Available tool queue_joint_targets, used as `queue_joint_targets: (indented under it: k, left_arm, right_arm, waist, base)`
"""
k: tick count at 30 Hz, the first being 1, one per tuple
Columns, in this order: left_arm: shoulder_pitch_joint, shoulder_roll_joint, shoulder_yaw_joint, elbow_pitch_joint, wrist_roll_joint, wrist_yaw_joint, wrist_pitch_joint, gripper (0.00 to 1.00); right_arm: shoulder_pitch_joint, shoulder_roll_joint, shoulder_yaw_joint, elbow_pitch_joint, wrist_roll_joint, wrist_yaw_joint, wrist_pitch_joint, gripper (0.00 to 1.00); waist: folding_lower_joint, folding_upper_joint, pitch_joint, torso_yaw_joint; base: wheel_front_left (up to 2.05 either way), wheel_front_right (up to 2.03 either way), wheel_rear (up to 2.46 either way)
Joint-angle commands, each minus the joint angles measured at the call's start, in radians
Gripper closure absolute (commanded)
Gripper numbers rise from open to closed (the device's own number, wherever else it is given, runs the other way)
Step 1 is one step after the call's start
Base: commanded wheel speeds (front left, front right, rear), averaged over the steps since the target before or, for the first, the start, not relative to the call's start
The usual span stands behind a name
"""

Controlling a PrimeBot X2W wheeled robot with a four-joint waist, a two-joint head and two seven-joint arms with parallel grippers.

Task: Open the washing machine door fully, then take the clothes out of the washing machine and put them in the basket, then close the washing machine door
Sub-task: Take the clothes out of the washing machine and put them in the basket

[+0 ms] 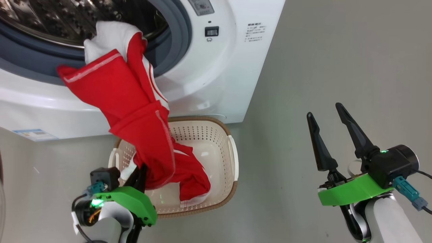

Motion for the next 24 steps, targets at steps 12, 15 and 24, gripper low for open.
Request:
queue_joint_targets:
  k: [12, 15, 24]
  left_arm:
    - [-0.122, 0.013, -0.046, 0.243, -0.117, -0.020, -0.050, 1.00]
    - [-0.146, 0.013, -0.072, 0.285, -0.144, -0.022, -0.050, 1.00]
    - [-0.209, 0.013, -0.129, 0.367, -0.202, -0.010, -0.038, 1.00]
  right_arm:
    - [-0.043, 0.001, 0.028, -0.040, -0.004, 0.005, -0.006, 0.00]
    - [-0.055, 0.001, 0.031, -0.046, -0.002, 0.005, -0.006, 0.00]
    - [-0.088, 0.001, 0.036, -0.057, 0.006, 0.005, -0.006, 0.00]
  waist:
    - [0.0000, 0.0000, 0.113, -0.023]
    - [0.0000, 0.0000, 0.141, -0.030]
    - [0.0000, 0.0000, 0.224, -0.049]
  base:
    - [0.00, 0.00, 0.00]
    - [0.00, 0.00, 0.00]
    - [0.00, 0.00, 0.00]
